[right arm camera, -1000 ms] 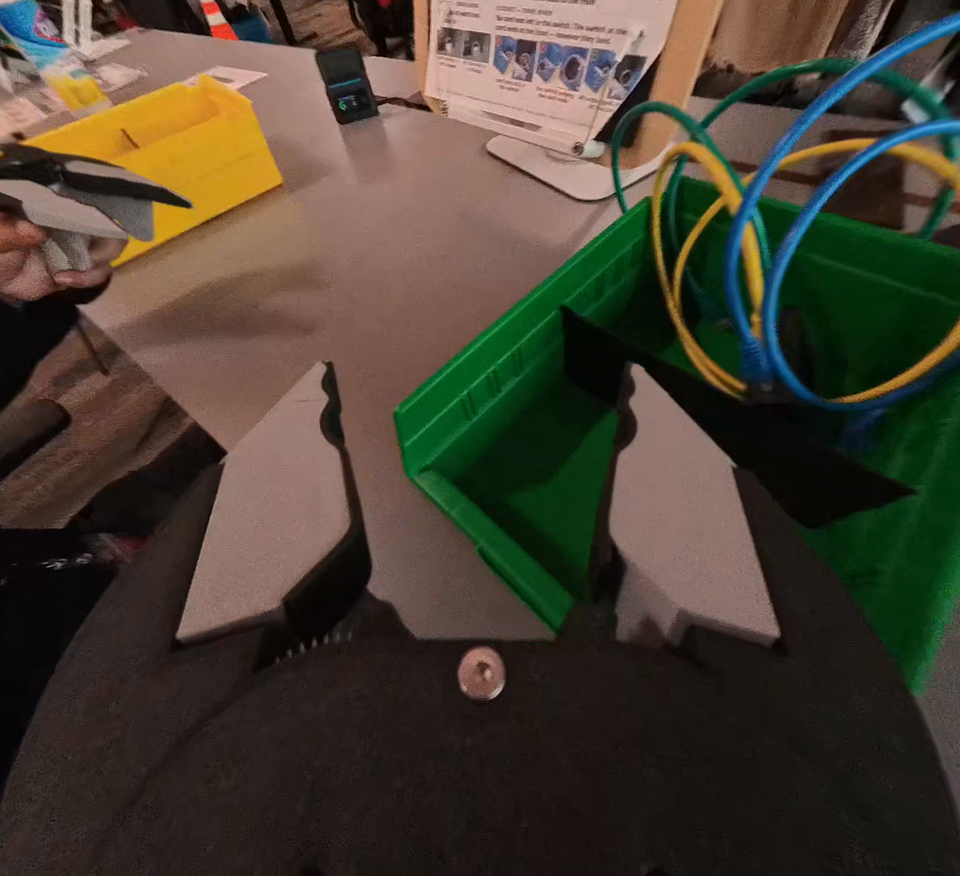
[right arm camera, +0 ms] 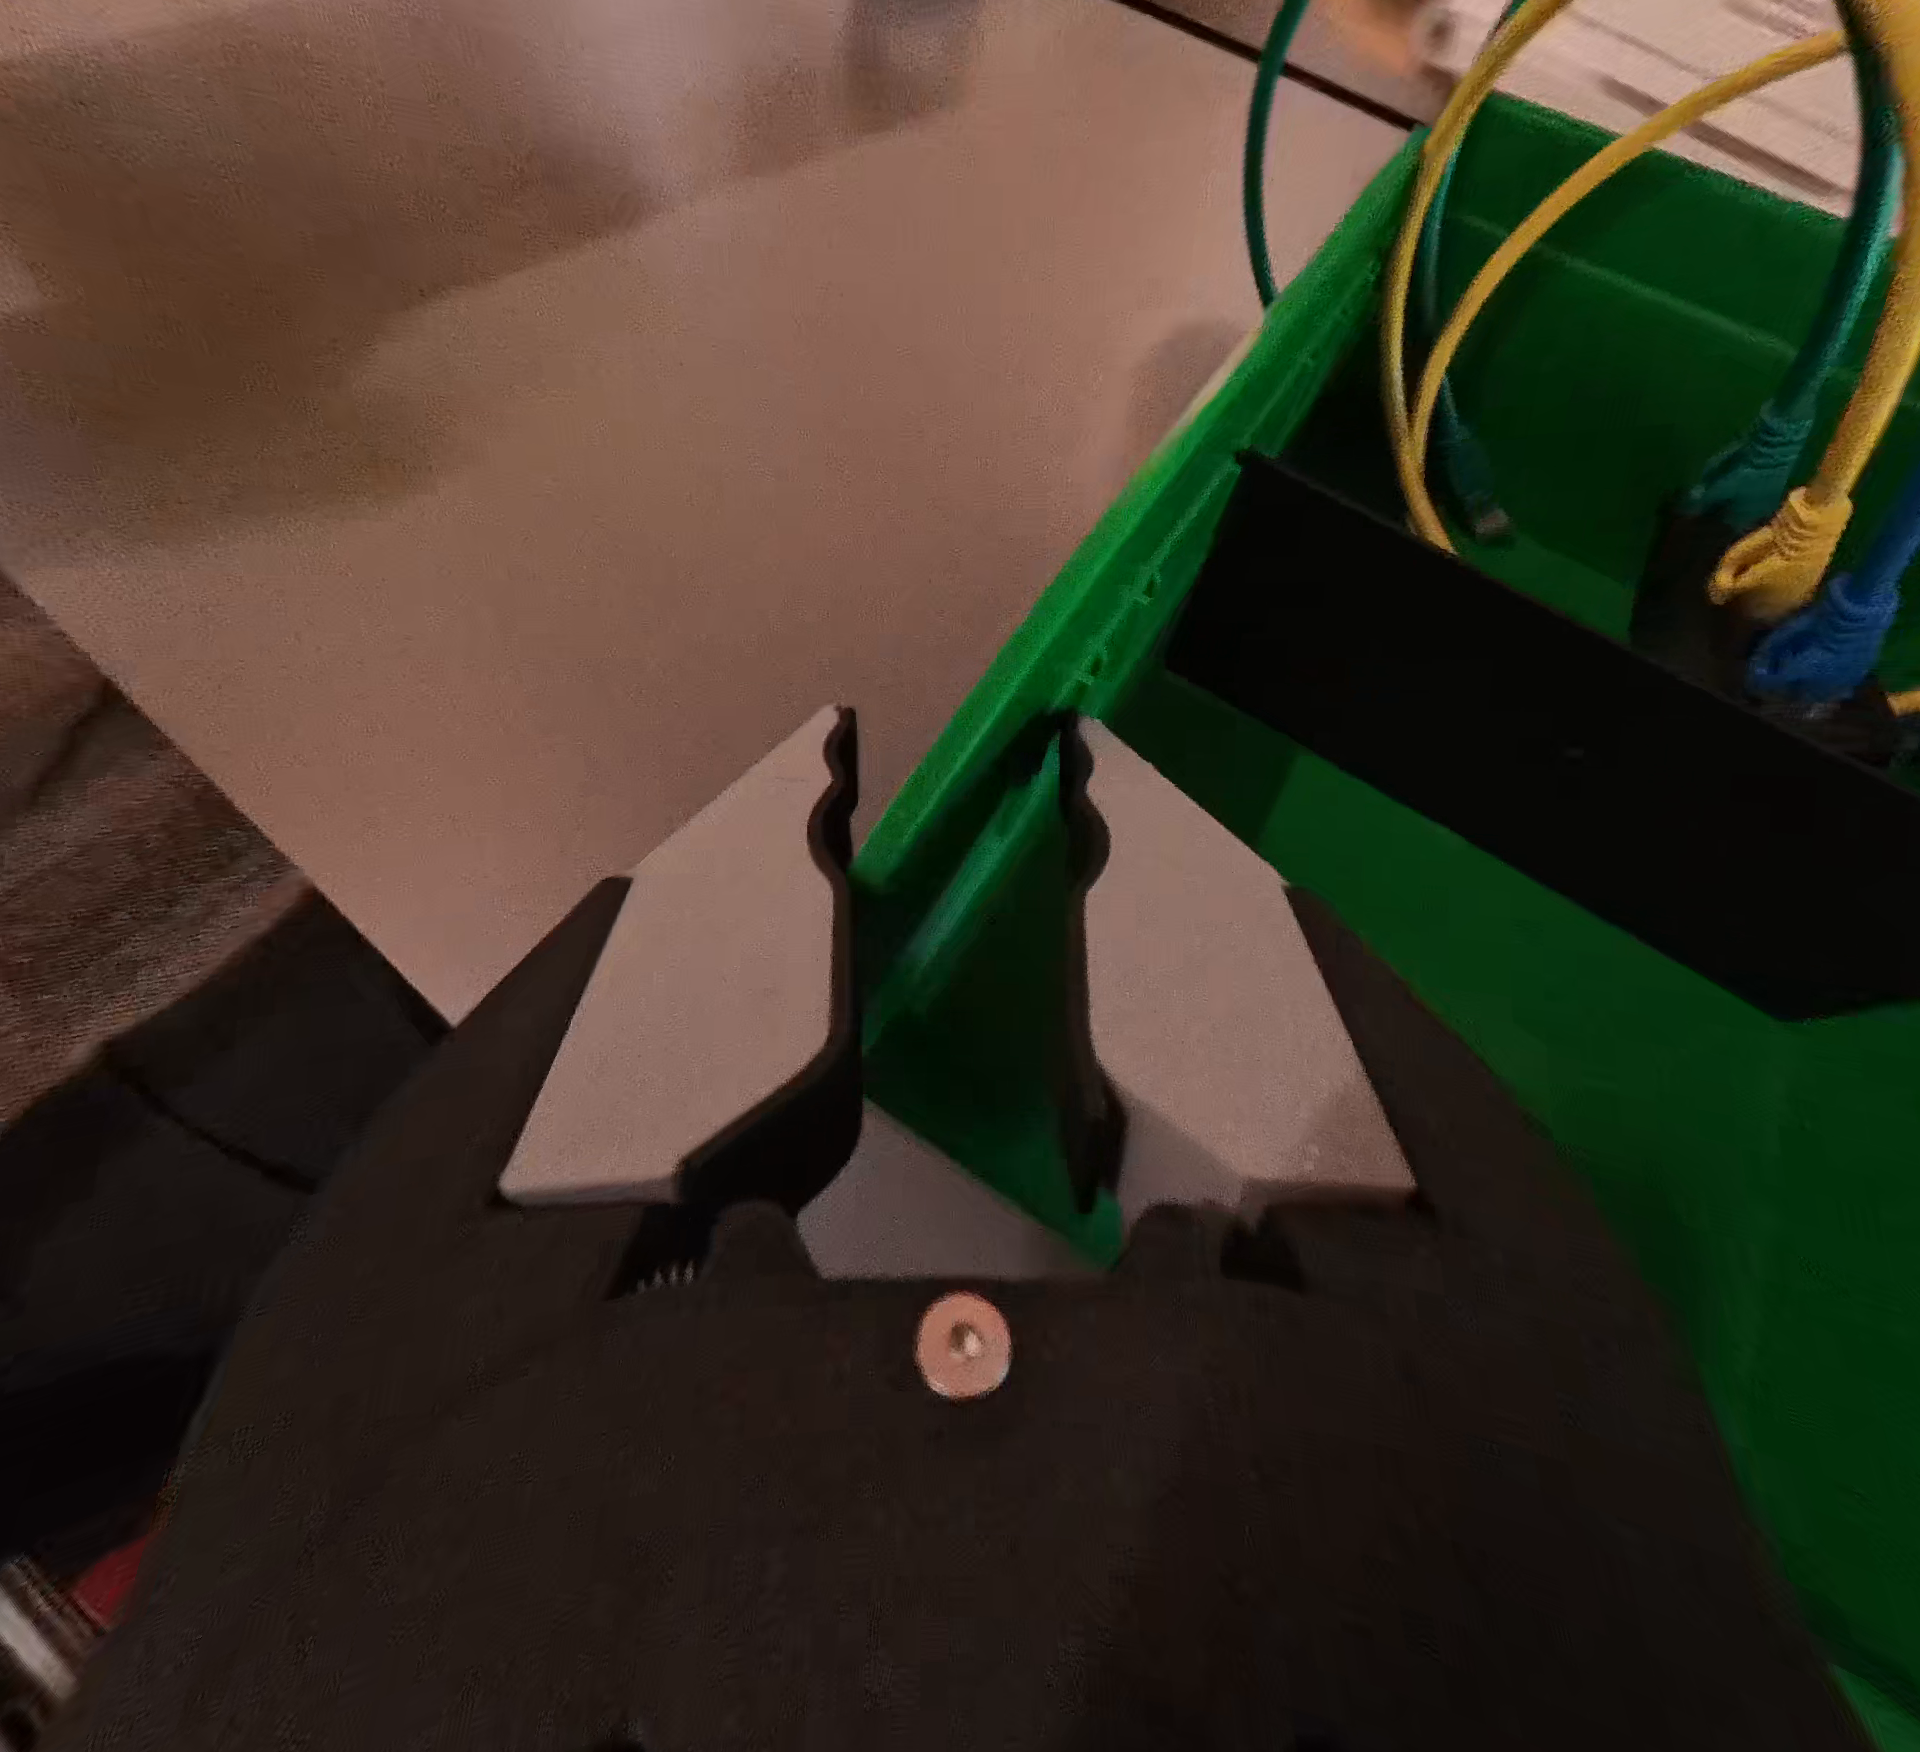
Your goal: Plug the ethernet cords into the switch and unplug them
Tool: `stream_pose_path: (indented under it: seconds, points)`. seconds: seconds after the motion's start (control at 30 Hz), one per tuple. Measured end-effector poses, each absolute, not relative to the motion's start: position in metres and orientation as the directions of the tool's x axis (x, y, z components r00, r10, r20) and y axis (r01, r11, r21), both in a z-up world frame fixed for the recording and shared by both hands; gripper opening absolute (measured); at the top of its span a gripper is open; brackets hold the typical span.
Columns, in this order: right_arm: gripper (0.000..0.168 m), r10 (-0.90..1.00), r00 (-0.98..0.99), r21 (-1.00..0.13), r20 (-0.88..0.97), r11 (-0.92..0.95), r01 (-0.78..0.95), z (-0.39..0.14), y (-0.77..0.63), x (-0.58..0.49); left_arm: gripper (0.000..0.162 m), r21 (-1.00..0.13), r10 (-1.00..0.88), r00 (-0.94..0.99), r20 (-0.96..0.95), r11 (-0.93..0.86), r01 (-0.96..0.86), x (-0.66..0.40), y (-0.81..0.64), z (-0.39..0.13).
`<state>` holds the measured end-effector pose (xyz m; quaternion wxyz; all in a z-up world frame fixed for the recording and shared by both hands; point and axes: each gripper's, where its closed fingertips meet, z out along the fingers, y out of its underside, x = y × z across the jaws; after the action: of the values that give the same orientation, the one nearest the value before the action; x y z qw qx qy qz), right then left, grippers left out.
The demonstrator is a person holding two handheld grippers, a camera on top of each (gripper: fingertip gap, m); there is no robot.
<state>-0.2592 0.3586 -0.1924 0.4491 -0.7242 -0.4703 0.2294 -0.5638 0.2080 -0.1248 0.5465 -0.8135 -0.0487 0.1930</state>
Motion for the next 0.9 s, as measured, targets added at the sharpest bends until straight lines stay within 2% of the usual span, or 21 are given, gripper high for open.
stream_pose_path:
  seconds: [0.17,0.3,0.43,0.53,0.7,0.8,0.9]
  points:
    - [0.059,0.97,0.244,-0.904,-0.004,-0.107,0.413,-0.176,0.271,-0.423,0.004,-0.933,0.328,0.909,-0.258,-0.33,-0.146,-0.564,0.196,-0.104]
    - [0.068,0.99,0.141,-0.934,0.026,-0.026,0.355,-0.134,0.224,-0.447,0.004,-0.948,0.343,0.907,-0.245,-0.279,-0.15,-0.567,0.181,-0.088]
    - [0.07,0.991,0.1,-0.955,0.089,0.057,0.29,-0.107,0.227,-0.395,0.004,-0.947,0.322,0.902,-0.286,-0.236,-0.217,-0.547,0.177,-0.063]
    - [0.068,0.971,0.205,-0.966,0.124,0.071,0.247,-0.094,0.267,-0.335,0.004,-0.937,0.221,0.916,-0.334,-0.185,-0.297,-0.494,0.186,-0.041]
    - [0.066,0.904,0.407,-0.974,0.127,0.036,0.225,-0.074,0.342,-0.213,0.005,-0.911,-0.053,0.912,-0.407,-0.051,-0.41,-0.364,0.223,-0.017]
    - [0.064,0.878,0.474,-0.974,0.075,-0.037,0.222,-0.073,0.373,-0.147,0.005,-0.884,-0.196,0.868,-0.456,-0.013,-0.467,-0.287,0.256,-0.024]
    - [0.068,0.843,0.537,-0.965,0.014,-0.13,0.229,-0.087,0.396,-0.093,0.005,-0.848,-0.332,0.801,-0.498,-0.005,-0.529,-0.212,0.287,-0.053]
